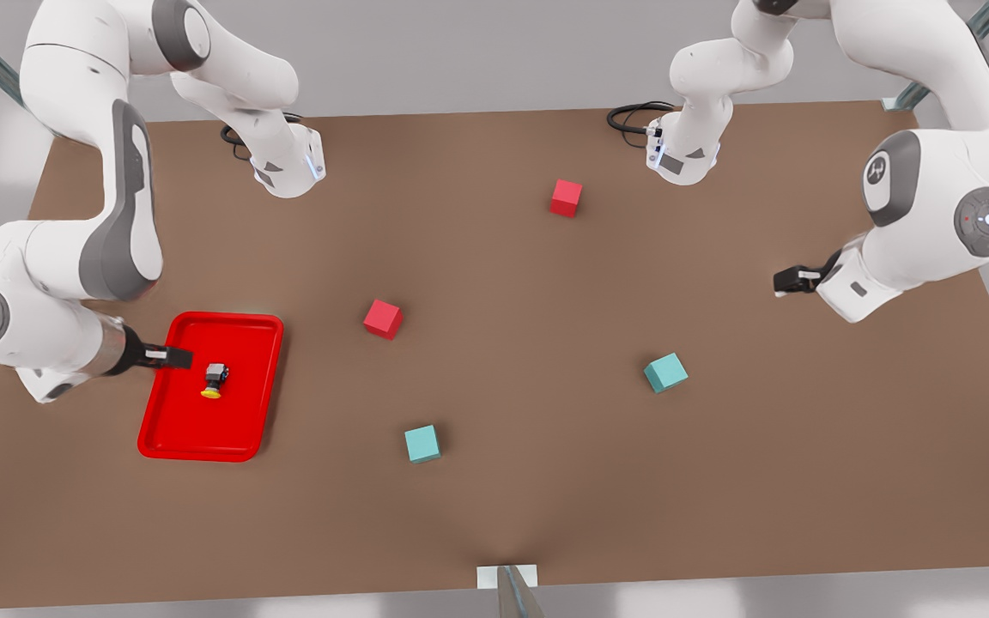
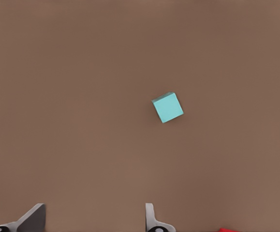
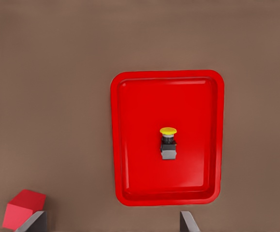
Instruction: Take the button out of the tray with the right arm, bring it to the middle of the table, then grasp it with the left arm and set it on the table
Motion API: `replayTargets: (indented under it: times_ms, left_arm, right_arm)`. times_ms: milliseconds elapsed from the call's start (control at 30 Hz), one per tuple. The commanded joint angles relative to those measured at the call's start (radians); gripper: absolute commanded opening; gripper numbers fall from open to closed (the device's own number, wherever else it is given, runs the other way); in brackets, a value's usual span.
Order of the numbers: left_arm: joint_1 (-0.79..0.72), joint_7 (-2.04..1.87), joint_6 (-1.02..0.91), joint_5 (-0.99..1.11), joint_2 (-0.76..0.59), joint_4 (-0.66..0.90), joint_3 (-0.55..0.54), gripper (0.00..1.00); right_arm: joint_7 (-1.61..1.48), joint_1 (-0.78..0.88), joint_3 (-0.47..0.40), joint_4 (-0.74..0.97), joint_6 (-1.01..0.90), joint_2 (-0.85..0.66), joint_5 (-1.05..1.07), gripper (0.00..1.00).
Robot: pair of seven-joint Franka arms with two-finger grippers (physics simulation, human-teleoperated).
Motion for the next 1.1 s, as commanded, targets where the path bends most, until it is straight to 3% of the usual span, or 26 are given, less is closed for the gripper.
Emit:
replayTargets:
  times_ms: [0, 33, 67, 233, 567, 700, 733, 867, 1067]
  left_arm:
    - [-0.003, 0.013, 0.148, 0.017, -0.001, 0.001, -0.001, 1.0]
    - [-0.001, 0.013, 0.145, 0.017, -0.001, -0.001, -0.001, 1.0]
    - [-0.001, 0.013, 0.143, 0.017, -0.001, -0.001, -0.001, 1.0]
    - [-0.012, 0.021, 0.089, 0.006, 0.027, -0.001, -0.01, 1.0]
    - [-0.035, 0.008, 0.1, 0.025, 0.07, 0.005, -0.022, 1.0]
    - [-0.201, -0.041, 0.146, 0.091, 0.117, 0.05, -0.025, 1.0]
    - [-0.211, -0.041, 0.149, 0.086, 0.092, 0.056, -0.056, 1.0]
    - [-0.162, -0.039, 0.109, -0.021, 0.055, 0.07, -0.084, 1.0]
    - [-0.159, -0.036, 0.119, -0.02, 0.056, 0.07, -0.084, 1.0]
  right_arm:
    - [0.023, 0.036, -0.048, -0.046, 0.05, -0.055, 0.043, 1.0]
    - [-0.027, 0.112, -0.148, -0.06, 0.039, -0.077, 0.069, 1.0]
    - [-0.018, 0.084, -0.112, -0.04, 0.035, -0.041, 0.077, 1.0]
    - [-0.029, 0.095, -0.109, -0.02, 0.053, 0.039, 0.075, 1.0]
    - [-0.093, 0.024, -0.082, -0.181, 0.274, 0.141, 0.077, 1.0]
    - [-0.098, 0.001, -0.076, -0.281, 0.369, 0.128, 0.074, 1.0]
    - [-0.098, -0.028, -0.036, -0.322, 0.407, 0.112, 0.074, 1.0]
    - [-0.098, -0.042, -0.019, -0.391, 0.467, 0.108, 0.072, 1.0]
    - [-0.104, -0.079, -0.019, -0.397, 0.498, 0.132, 0.06, 1.0]
